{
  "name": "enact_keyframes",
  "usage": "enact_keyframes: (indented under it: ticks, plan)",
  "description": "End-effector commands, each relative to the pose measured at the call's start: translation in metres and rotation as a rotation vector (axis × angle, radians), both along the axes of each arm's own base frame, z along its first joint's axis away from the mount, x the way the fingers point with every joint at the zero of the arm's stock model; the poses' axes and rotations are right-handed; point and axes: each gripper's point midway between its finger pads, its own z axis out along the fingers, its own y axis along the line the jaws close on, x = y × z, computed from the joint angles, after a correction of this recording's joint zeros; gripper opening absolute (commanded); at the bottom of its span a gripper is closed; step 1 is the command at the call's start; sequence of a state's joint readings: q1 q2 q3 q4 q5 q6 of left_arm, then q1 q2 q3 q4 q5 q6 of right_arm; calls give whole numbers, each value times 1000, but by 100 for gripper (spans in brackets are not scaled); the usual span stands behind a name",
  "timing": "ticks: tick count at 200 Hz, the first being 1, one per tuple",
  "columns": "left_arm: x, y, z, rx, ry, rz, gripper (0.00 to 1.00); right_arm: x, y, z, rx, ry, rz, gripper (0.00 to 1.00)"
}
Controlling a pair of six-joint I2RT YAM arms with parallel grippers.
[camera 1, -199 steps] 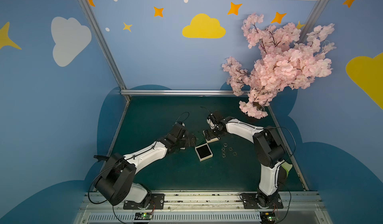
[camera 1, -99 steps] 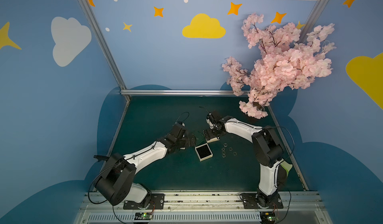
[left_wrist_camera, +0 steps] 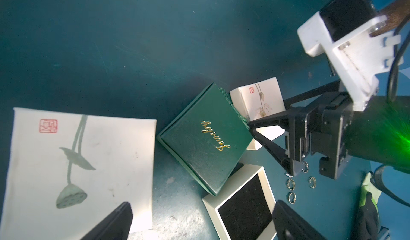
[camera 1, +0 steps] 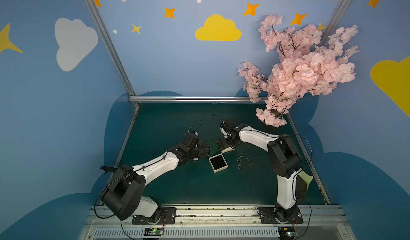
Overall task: Take the rings out of the lift-off lid box
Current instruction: Pick up the lid from the center of the board.
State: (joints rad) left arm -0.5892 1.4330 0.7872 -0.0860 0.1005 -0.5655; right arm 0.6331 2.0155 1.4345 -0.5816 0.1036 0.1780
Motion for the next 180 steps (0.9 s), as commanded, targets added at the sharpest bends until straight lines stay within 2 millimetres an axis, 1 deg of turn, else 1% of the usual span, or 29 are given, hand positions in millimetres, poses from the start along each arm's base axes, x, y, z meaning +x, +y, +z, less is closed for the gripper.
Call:
enact_keyframes:
  ticks: [1,20,44,63,90,109,135,147,165,180]
  plan:
    - [-1,2,-6,4,16,8,100,-3,-10,-13,-72,26,-2,92]
    - [-1,3,-7,7,18,10,99,-1,-15,-7,-92,9,-23,92]
    - [-1,4,-9,11,23,19,100,-1,-15,15,-43,-25,-38,92]
    - [-1,3,-10,7,26,16,100,-4,-14,31,9,-46,-48,91]
    - [-2,2,-8,-6,25,14,99,-14,-18,45,43,-55,-73,91]
    - [-2,1,-8,-14,28,16,99,-26,-24,51,54,-41,-95,90]
    - [-3,1,-7,-28,29,21,99,-53,-25,55,83,-10,-90,90]
    - [-4,1,-5,-33,27,23,100,-68,-23,57,109,11,-86,90]
    - [-3,3,-5,-35,25,39,100,-89,-21,53,156,55,-109,90]
    - [-3,5,-4,-34,22,47,99,-104,-13,50,209,88,-97,90]
